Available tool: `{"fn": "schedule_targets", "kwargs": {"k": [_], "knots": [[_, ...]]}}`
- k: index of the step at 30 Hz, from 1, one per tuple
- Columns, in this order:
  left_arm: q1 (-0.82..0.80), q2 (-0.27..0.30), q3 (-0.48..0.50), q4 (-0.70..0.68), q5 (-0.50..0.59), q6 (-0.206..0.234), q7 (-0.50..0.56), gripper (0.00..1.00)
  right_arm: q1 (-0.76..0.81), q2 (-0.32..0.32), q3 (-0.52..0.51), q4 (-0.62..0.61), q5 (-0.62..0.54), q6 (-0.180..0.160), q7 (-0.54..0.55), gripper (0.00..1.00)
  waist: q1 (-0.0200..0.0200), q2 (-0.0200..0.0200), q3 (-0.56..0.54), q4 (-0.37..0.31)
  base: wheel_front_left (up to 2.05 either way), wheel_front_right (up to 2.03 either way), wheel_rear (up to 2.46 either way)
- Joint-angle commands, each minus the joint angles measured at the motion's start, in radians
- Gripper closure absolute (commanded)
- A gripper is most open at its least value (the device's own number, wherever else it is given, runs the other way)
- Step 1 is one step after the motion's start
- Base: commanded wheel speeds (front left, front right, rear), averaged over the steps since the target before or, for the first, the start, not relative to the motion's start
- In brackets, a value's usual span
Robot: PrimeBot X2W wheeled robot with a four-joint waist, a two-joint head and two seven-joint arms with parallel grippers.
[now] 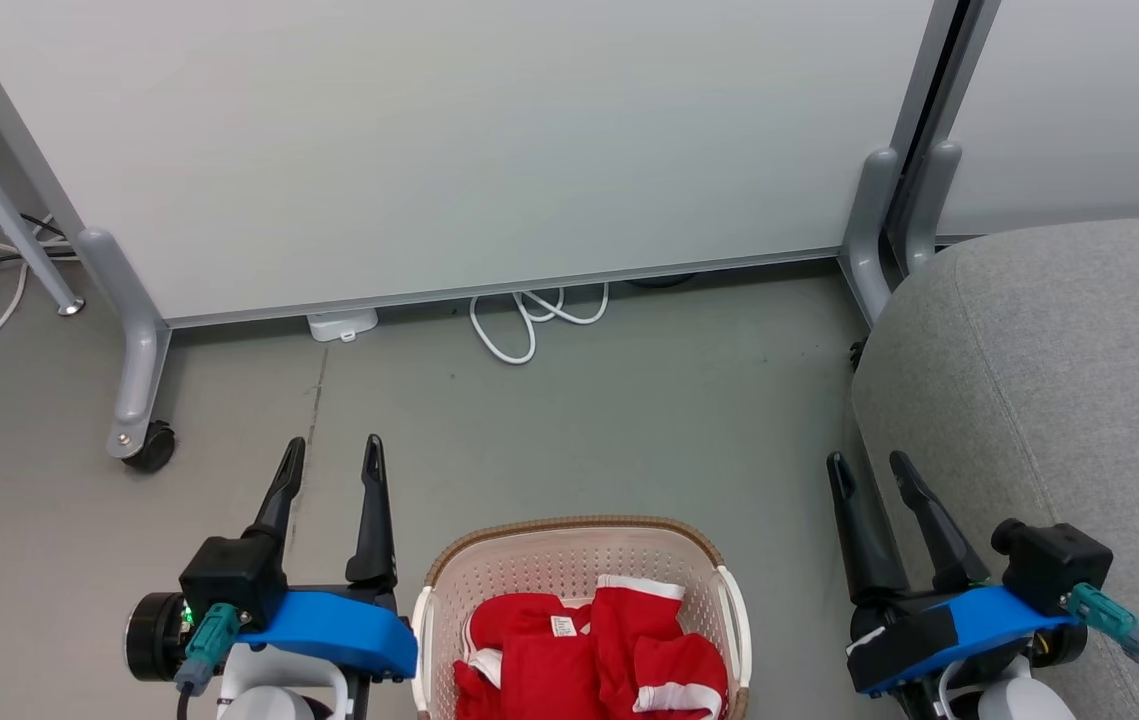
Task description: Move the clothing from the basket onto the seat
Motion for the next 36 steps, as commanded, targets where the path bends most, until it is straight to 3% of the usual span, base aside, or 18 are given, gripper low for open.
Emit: {"fn": "schedule_targets", "kwargs": {"k": [1,18,36], "knots": [[-0.021,0.002,-0.007,-0.004,0.025,-0.006,-0.009,0.0,-0.021,-0.007,0.004,-0.005,-0.026,0.002,-0.01,0.0,0.0,0.0,0.0,0.001,0.0,0.0,0.0],[-0.011,-0.027,0.005,0.053,0.135,-0.103,-0.044,0.0,-0.023,-0.007,0.027,0.005,-0.156,0.002,-0.044,0.0,0.0,0.0,-0.001,0.007,0.0,0.0,0.0],[-0.013,-0.06,0.056,0.134,0.231,-0.14,-0.074,0.0,-0.02,-0.008,0.001,0.051,-0.264,0.002,-0.074,0.0,0.0,0.0,-0.001,0.013,0.0,0.0,0.0]]}}
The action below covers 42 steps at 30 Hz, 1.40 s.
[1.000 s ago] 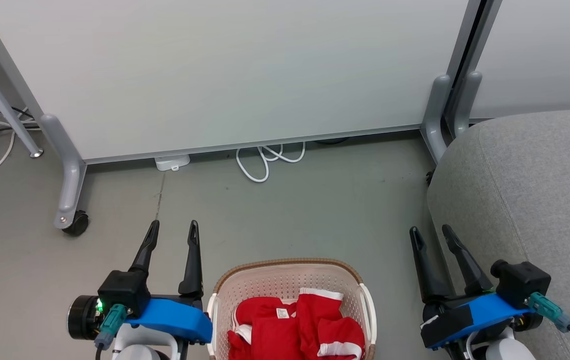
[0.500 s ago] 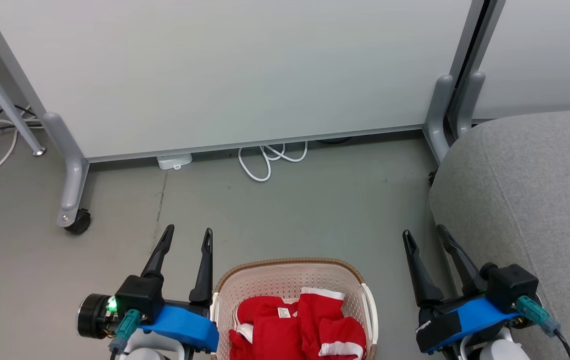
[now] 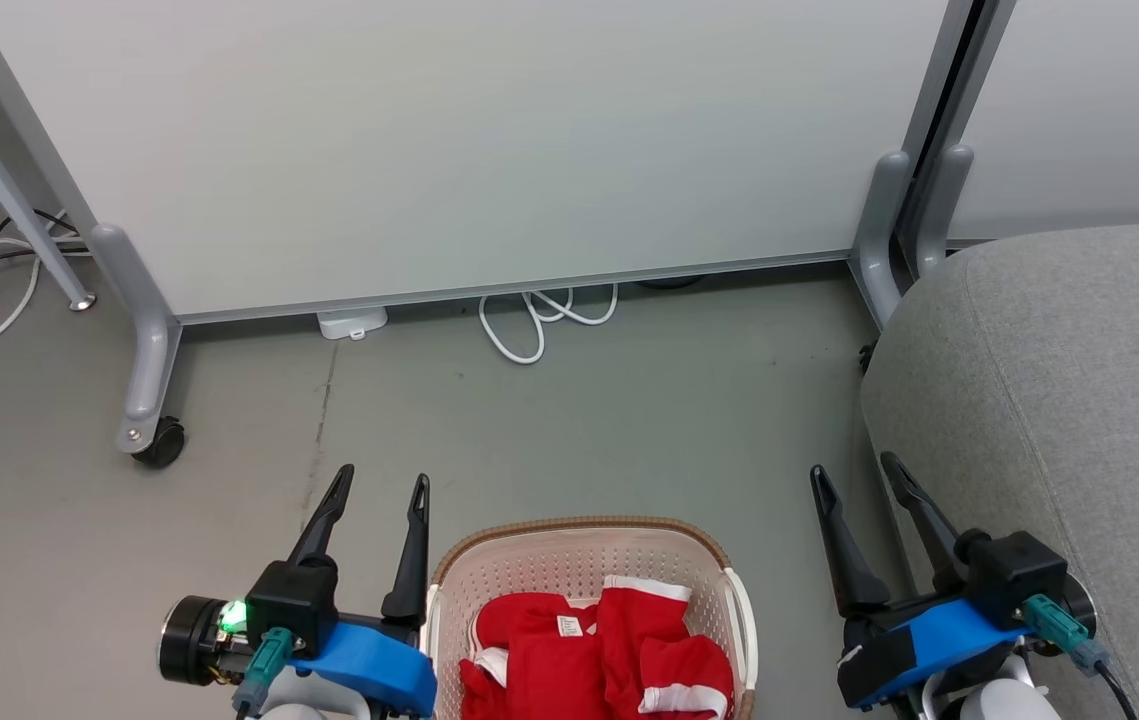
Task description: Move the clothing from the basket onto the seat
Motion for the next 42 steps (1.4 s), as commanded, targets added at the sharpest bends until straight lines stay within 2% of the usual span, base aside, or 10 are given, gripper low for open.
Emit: {"fn": "schedule_targets", "kwargs": {"k": [1,25,33,42], "knots": [[-0.012,-0.001,0.01,0.005,0.002,-0.004,-0.005,0.0,-0.006,-0.006,-0.004,0.006,-0.005,0.0,-0.005,0.0,0.0,-0.0001,0.0,0.0,0.0,0.0,0.0],[-0.032,-0.009,0.022,0.038,-0.01,-0.021,-0.005,0.0,-0.021,-0.005,-0.013,0.024,0.007,0.0,-0.004,0.0,0.0,-0.0001,0.02,-0.009,0.0,0.0,0.0],[-0.124,-0.005,-0.007,0.105,0.021,-0.036,-0.004,0.0,-0.071,-0.005,-0.015,0.004,0.003,0.0,-0.004,0.0,0.0,-0.0001,0.105,-0.043,0.0,0.0,0.0],[-0.327,0.03,-0.086,0.246,0.037,-0.051,-0.004,0.0,-0.164,-0.005,-0.033,-0.038,-0.009,0.0,-0.004,0.0,0.0,-0.0001,0.283,-0.113,0.0,0.0,0.0]]}}
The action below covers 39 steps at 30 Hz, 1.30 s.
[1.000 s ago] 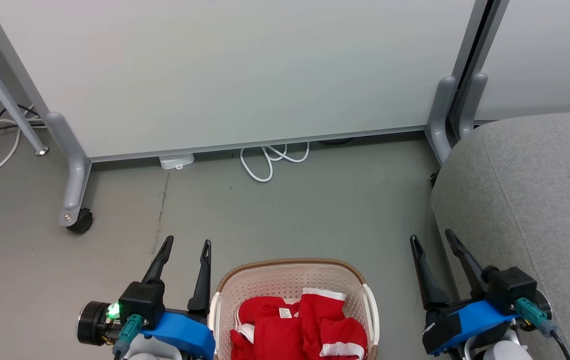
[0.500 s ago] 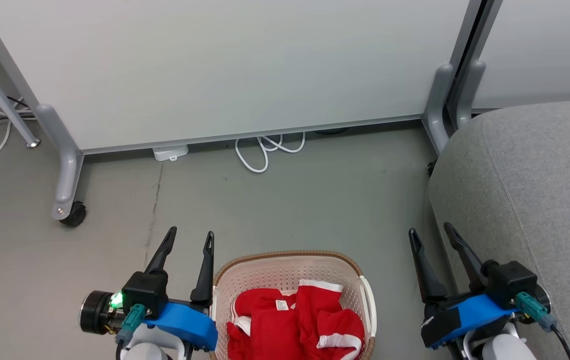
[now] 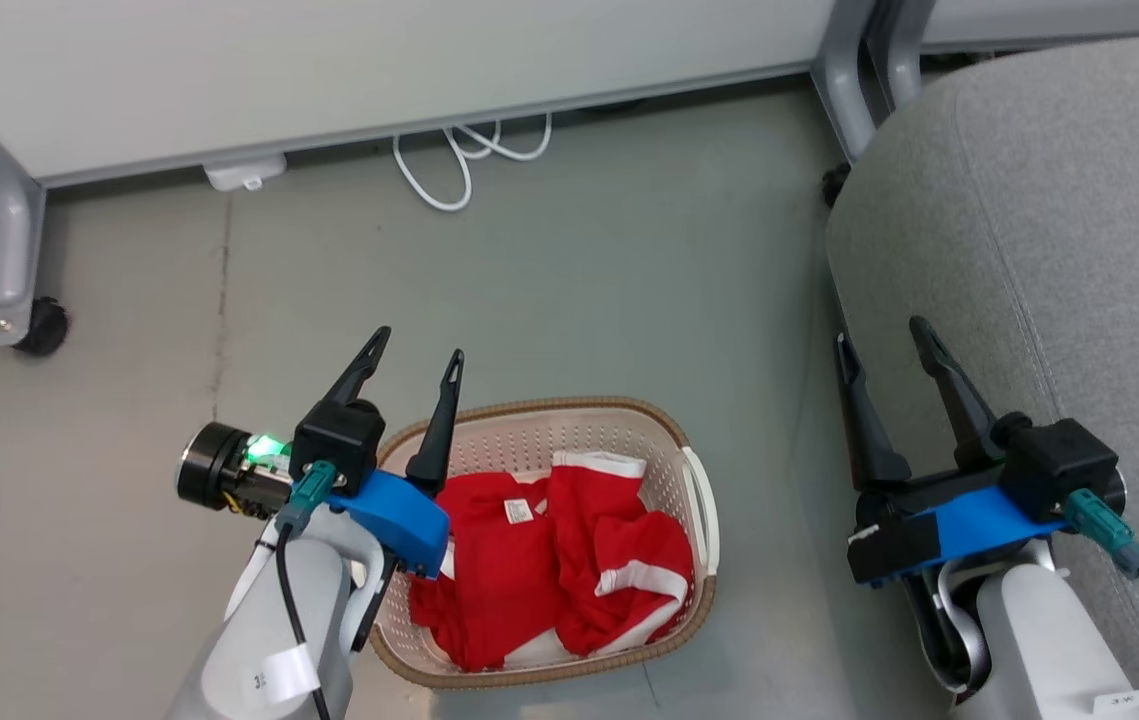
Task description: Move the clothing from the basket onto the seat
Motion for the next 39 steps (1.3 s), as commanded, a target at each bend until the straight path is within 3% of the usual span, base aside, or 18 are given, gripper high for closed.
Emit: {"fn": "schedule_targets", "kwargs": {"k": [1,17,27,39], "knots": [[-0.035,0.008,-0.017,0.02,0.006,-0.007,-0.003,0.0,-0.024,-0.004,-0.005,-0.01,-0.006,0.0,-0.003,0.0,0.0,0.0,0.077,-0.046,0.0,0.0,0.0],[-0.374,0.06,-0.319,0.381,-0.063,-0.007,-0.003,0.0,-0.166,-0.004,-0.02,-0.093,0.009,0.0,-0.003,0.0,0.0,0.0,0.389,-0.126,0.0,0.0,0.0],[-0.556,0.058,-0.512,0.601,-0.086,-0.005,0.025,0.0,-0.229,-0.003,-0.025,-0.143,0.02,0.0,-0.003,0.0,0.0,0.0,0.565,-0.163,0.0,0.0,0.0],[-0.661,0.067,-0.705,0.697,-0.112,-0.005,0.336,0.0,-0.278,-0.003,-0.02,-0.193,0.044,0.0,-0.003,0.0,0.0,0.0,0.708,-0.178,0.0,0.0,0.0]]}}
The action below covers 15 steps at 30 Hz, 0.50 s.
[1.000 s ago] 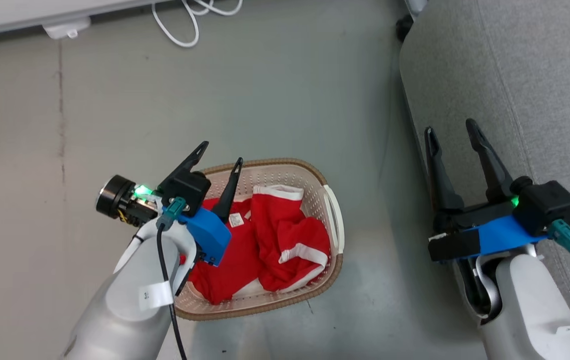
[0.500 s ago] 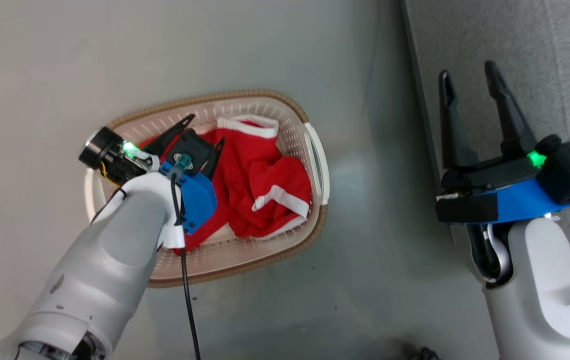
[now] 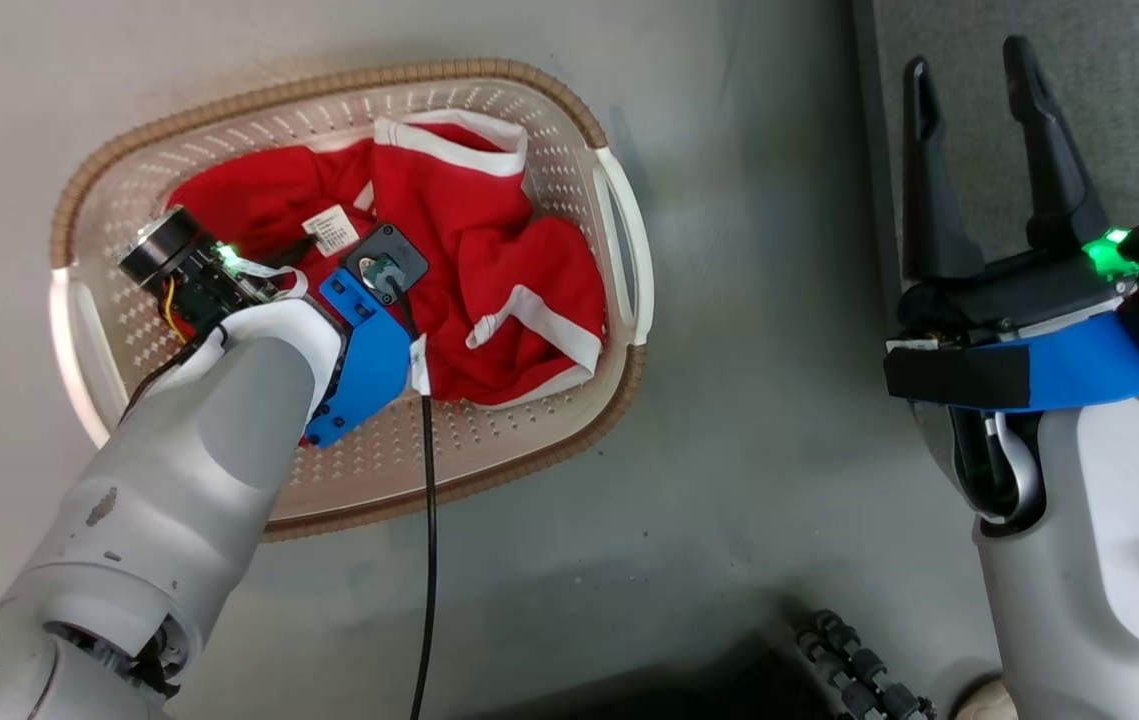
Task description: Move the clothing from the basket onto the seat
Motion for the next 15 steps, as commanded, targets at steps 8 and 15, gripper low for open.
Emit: {"fn": "schedule_targets", "kwargs": {"k": [8,15], "knots": [[-0.065,0.046,-0.148,0.009,-0.004,0.001,0.106,0.0,-0.019,-0.003,-0.006,-0.053,0.005,0.0,-0.003,0.0,-0.0002,0.0,0.081,-0.011,0.0,0.0,0.0],[-0.089,0.048,-0.217,0.011,-0.031,0.001,0.151,0.0,-0.001,-0.003,-0.016,-0.075,-0.009,0.0,-0.003,0.0,-0.0002,0.0,0.125,-0.005,0.0,0.0,0.0]]}}
